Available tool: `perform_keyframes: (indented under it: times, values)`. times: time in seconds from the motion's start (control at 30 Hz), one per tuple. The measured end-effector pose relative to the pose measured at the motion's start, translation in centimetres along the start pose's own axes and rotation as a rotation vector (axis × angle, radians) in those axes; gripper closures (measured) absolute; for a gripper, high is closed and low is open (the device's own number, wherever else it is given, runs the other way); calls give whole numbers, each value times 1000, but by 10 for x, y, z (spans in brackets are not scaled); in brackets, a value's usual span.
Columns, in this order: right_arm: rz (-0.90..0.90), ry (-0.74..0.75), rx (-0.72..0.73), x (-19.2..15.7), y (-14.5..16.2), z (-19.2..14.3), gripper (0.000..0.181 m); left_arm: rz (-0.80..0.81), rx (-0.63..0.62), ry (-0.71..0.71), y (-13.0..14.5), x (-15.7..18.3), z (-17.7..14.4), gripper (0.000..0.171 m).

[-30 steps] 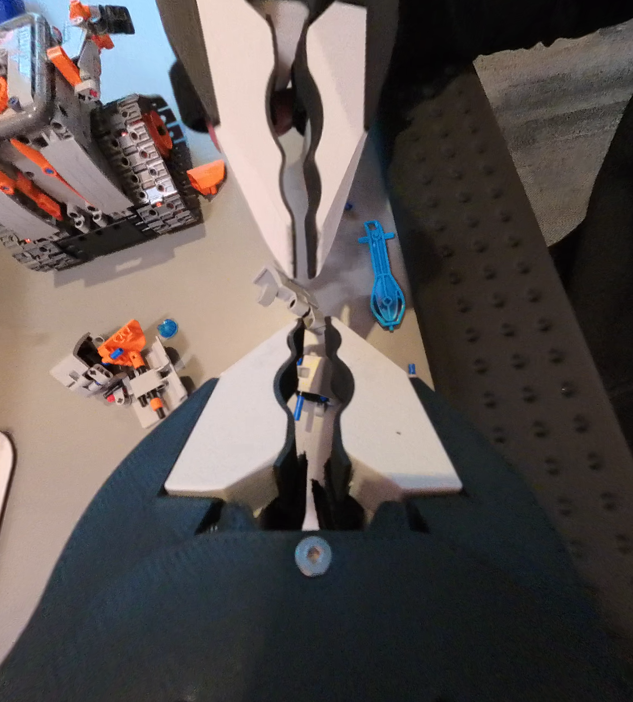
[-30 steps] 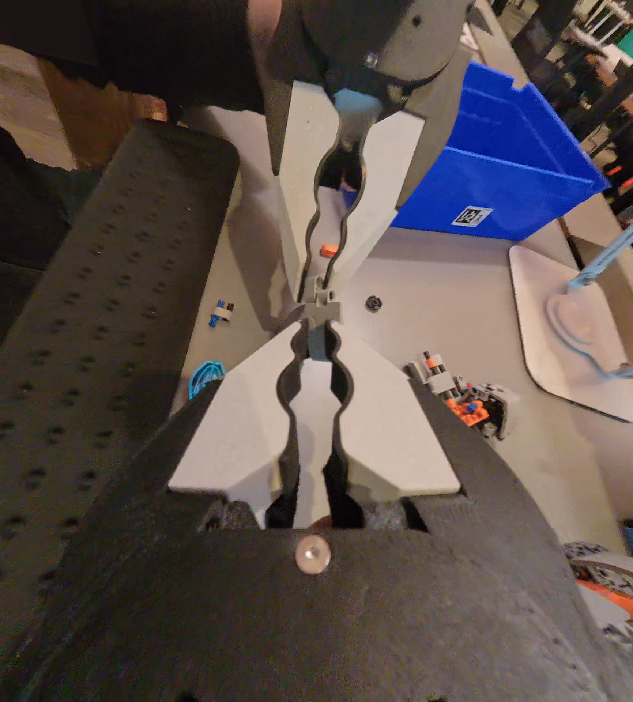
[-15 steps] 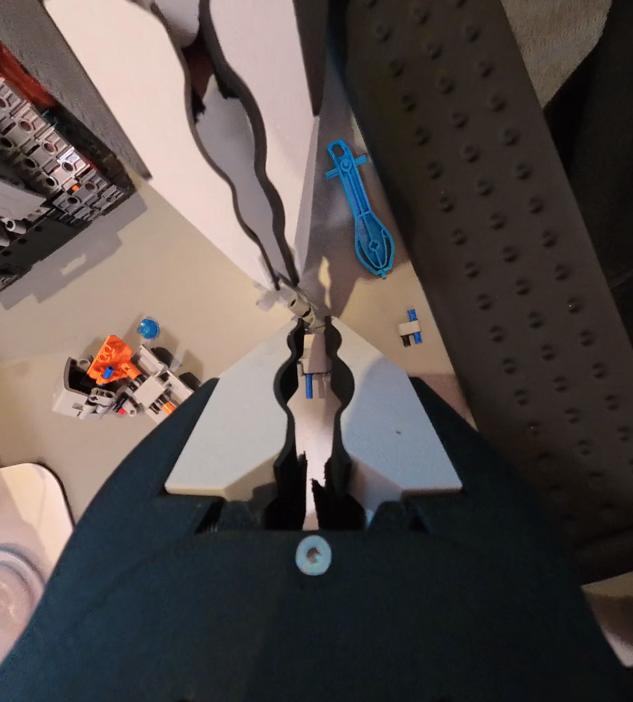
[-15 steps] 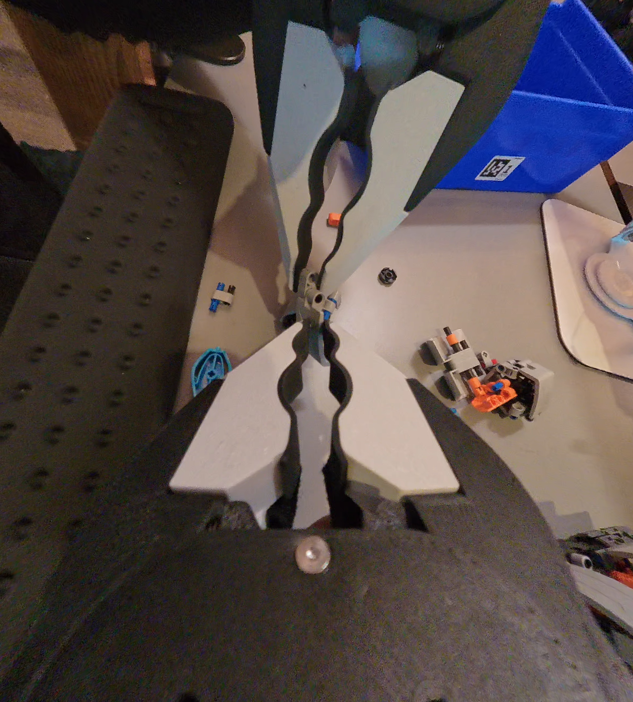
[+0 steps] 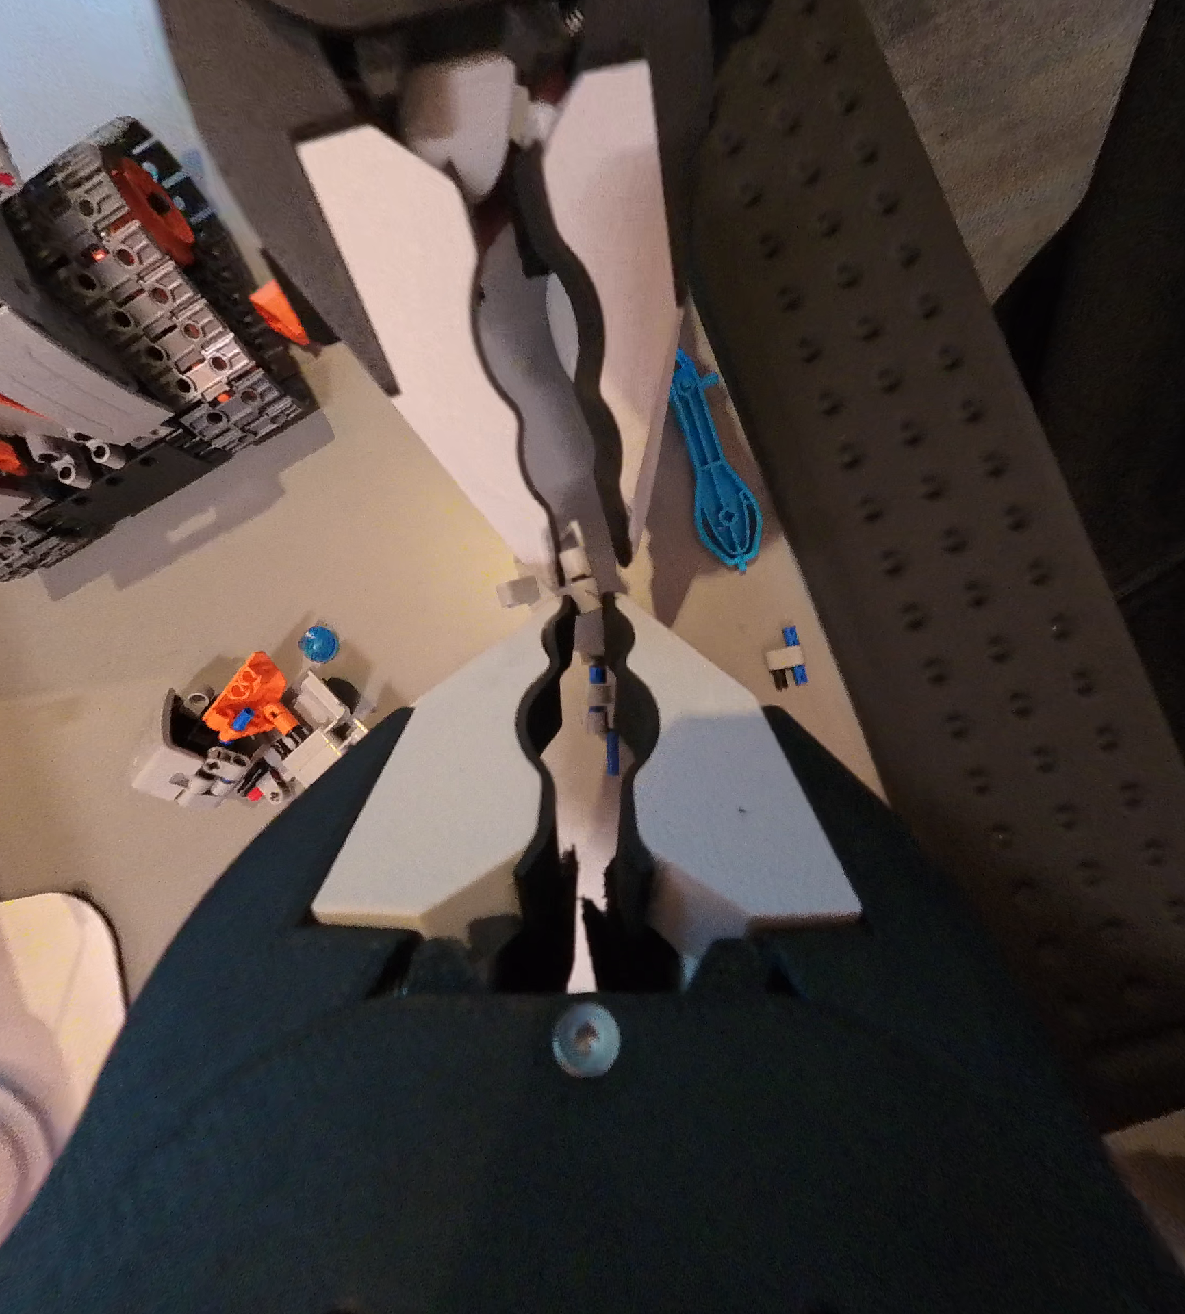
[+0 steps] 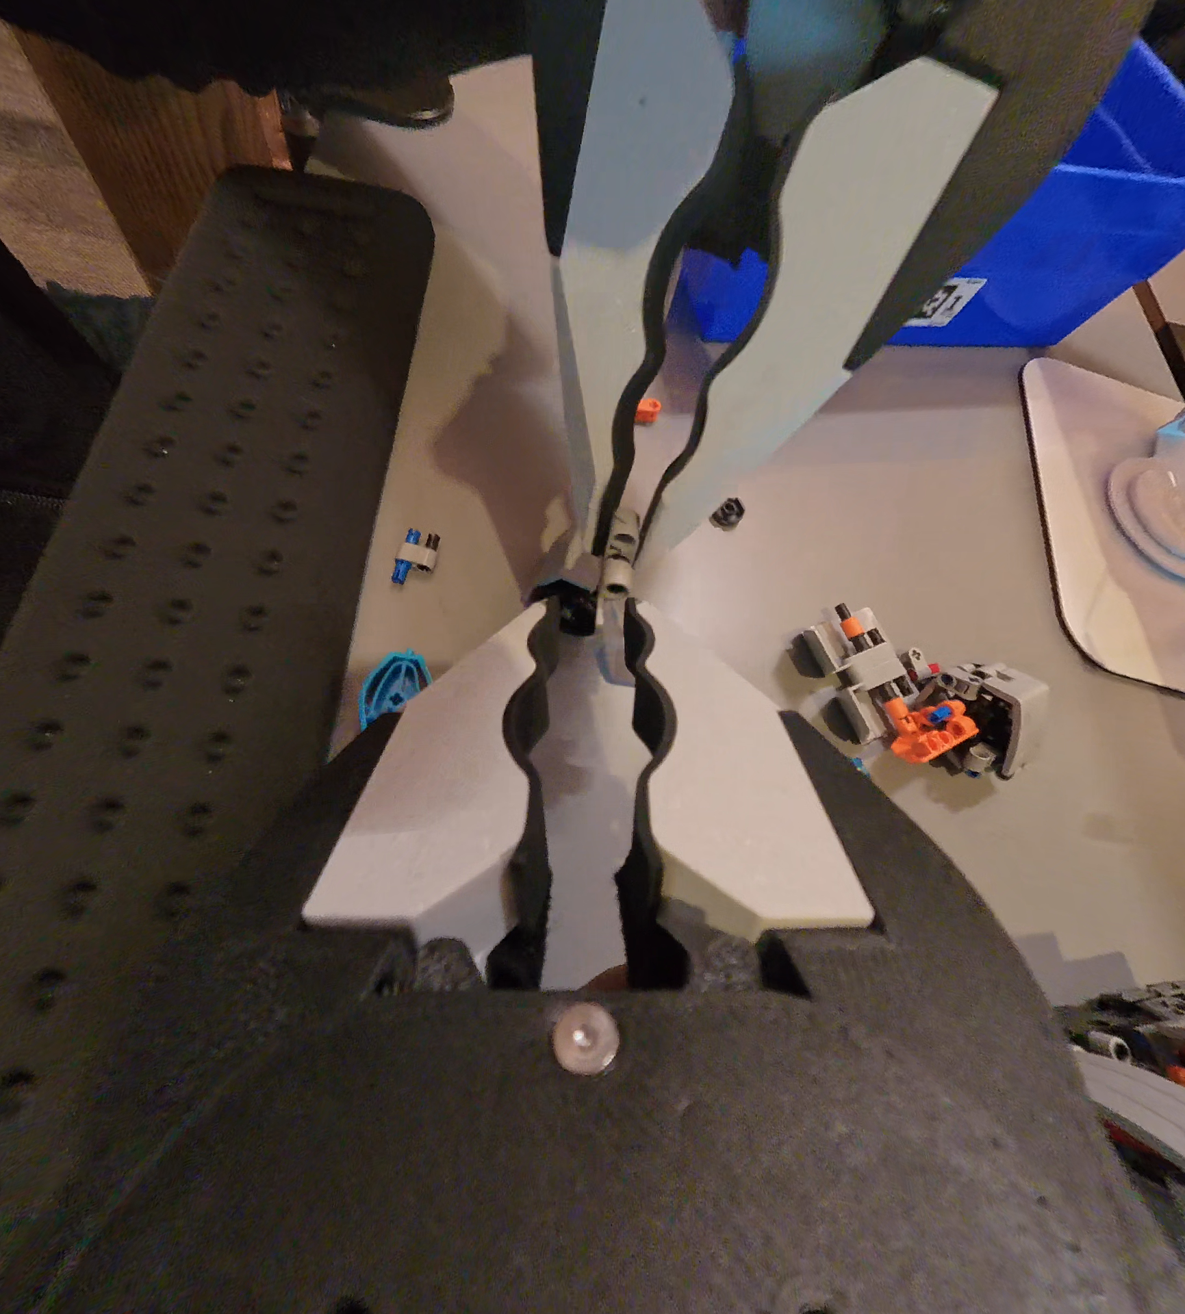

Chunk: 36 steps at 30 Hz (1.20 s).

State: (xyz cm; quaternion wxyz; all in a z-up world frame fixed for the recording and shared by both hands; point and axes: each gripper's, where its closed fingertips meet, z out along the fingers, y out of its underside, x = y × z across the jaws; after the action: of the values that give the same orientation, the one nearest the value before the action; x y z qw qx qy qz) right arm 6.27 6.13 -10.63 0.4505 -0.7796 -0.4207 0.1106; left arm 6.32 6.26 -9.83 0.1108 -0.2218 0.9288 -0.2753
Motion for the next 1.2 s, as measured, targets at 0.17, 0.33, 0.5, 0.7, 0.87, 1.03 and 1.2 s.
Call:
perform_keyframes:
  times: [0.17, 0.33, 0.5, 0.7, 0.87, 1.03, 1.2]
  values:
    - [-33, 57, -22, 7, 4, 1, 181, -93, 73, 3, -1, -5, 0, 166]
    - [14, 46, -11, 9, 4, 2, 181, -157, 136, 15, 2, -3, -2, 160]
    - [120, -6, 23, 14, 8, -2, 181, -186, 50, -84, 31, -4, -3, 132]
    - [198, -72, 43, 10, 10, 0, 181, -134, 31, -213, 37, -2, -4, 129]
    - [290, -140, 136, 11, 0, -6, 181, 137, 176, -489, -7, -7, -27, 156]
    - [373, -243, 219, 8, -8, -17, 181, 551, -55, -855, -18, -19, -42, 157]
    - [408, -334, 249, -1, -12, -21, 181, 794, -195, -918, -24, -16, -24, 148]
